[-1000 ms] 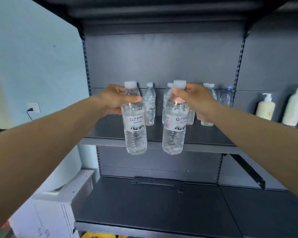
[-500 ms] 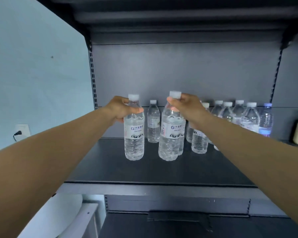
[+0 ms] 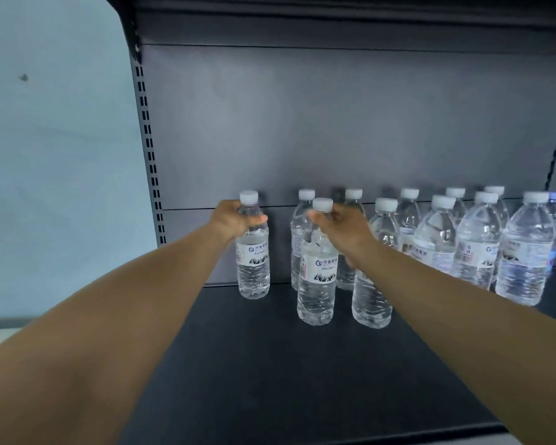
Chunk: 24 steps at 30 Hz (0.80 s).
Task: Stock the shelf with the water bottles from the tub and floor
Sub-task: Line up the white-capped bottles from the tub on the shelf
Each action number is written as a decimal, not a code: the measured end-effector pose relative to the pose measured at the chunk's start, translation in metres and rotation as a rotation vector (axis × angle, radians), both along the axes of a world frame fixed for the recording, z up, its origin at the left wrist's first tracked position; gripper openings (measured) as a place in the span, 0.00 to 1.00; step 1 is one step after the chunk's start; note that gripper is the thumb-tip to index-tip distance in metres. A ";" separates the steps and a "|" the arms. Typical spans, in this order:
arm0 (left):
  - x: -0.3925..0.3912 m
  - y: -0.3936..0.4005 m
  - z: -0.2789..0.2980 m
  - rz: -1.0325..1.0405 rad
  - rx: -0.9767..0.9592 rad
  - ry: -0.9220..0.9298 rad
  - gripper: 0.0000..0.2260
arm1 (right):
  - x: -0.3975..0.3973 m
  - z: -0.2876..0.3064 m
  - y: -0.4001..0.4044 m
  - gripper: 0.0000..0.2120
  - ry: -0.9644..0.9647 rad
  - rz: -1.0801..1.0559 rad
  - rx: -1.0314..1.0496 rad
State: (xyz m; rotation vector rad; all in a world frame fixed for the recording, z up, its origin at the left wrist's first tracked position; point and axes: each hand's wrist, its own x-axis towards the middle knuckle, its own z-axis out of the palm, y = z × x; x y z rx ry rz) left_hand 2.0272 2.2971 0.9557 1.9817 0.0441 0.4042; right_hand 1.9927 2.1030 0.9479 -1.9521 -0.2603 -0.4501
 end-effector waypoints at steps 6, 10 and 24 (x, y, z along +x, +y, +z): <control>0.030 -0.006 0.001 -0.049 0.037 0.011 0.06 | 0.016 -0.004 0.008 0.13 -0.011 0.002 -0.017; 0.038 -0.005 0.000 -0.059 0.011 0.025 0.15 | 0.019 -0.008 0.004 0.13 -0.021 -0.017 0.037; 0.030 -0.010 0.001 0.132 0.180 0.013 0.18 | 0.000 0.020 -0.005 0.18 -0.018 -0.038 -0.177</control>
